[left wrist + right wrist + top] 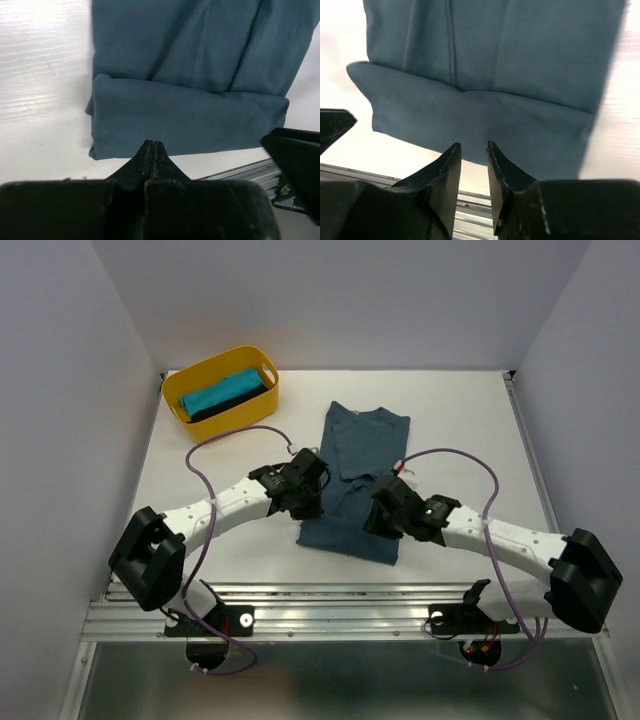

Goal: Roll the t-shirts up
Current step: Roll the T-shirt to the center of the board.

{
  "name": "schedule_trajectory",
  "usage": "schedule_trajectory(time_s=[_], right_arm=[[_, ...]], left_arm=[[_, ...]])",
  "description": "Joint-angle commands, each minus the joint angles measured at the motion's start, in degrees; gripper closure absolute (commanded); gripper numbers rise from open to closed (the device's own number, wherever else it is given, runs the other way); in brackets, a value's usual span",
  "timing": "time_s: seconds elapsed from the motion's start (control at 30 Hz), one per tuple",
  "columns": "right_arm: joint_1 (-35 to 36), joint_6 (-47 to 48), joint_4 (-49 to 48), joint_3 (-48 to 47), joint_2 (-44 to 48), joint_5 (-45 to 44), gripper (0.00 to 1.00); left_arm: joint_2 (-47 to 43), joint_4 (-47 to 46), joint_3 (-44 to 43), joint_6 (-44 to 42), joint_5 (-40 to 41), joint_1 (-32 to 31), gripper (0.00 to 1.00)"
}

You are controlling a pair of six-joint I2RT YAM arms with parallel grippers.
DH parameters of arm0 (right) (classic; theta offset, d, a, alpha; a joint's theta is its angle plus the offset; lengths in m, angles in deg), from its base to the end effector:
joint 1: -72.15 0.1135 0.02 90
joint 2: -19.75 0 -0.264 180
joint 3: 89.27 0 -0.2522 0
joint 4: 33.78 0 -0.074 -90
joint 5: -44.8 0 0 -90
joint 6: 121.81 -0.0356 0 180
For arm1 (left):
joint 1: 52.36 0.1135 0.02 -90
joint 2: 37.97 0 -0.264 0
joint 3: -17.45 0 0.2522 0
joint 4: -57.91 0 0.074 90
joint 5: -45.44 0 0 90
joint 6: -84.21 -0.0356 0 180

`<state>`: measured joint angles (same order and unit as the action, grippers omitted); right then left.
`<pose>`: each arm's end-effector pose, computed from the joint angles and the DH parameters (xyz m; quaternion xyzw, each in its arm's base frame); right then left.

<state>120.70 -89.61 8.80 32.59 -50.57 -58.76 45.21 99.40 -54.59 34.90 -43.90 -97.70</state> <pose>0.1653 0.1746 0.2202 0.1119 0.9405 0.1732 0.2702 0.2130 -0.2150 0.2398 0.0366 0.9466 -0.2146 0.2380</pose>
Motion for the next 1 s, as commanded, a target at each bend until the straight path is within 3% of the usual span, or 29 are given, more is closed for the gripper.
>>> schedule_trajectory(time_s=[0.0,0.07,0.27,0.43,0.63,0.67,0.73,0.8,0.83,0.9,0.97], right_arm=[[2.85,0.50,-5.59,-3.08,-6.04,0.72,0.67],[2.86,0.23,-7.19,-2.91,-10.33,1.96,0.67],[2.86,-1.00,-7.21,-2.11,-18.44,1.34,0.68],[3.39,0.49,-4.40,-4.13,-11.01,-0.32,0.66],[3.39,1.82,3.50,-5.63,0.34,-9.71,0.46],[3.39,1.73,4.40,-5.28,1.58,-10.69,0.38],[3.39,0.85,7.47,-4.06,3.52,-12.27,0.36],[3.39,-1.25,9.58,-3.08,5.45,-14.03,0.36],[3.39,-1.78,11.07,-2.56,5.90,-14.30,0.36],[3.39,-2.67,11.09,0.07,7.82,-13.60,0.36],[3.39,-3.54,9.77,3.06,9.58,-11.58,0.33]], left_arm=[[2.69,-2.77,-1.22,2.38,-0.85,-0.71,1.00],[4.62,-2.68,-0.78,3.26,3.09,-0.45,1.00],[9.71,-4.97,3.61,2.47,4.61,1.31,1.00],[2.97,-1.73,3.10,0.01,6.71,1.40,1.00],[-7.30,2.25,1.23,-0.17,9.97,1.57,1.00],[-8.37,1.90,1.94,0.09,9.36,1.66,1.00],[-10.39,-0.55,4.65,0.18,7.43,1.84,0.91],[-12.68,-1.88,6.68,0.80,5.05,1.92,0.72],[-13.30,-2.76,7.73,1.15,4.52,1.92,0.71],[-14.88,-3.99,10.72,1.68,2.24,1.92,0.56],[-16.90,-5.66,13.80,3.16,0.66,1.92,0.55]])
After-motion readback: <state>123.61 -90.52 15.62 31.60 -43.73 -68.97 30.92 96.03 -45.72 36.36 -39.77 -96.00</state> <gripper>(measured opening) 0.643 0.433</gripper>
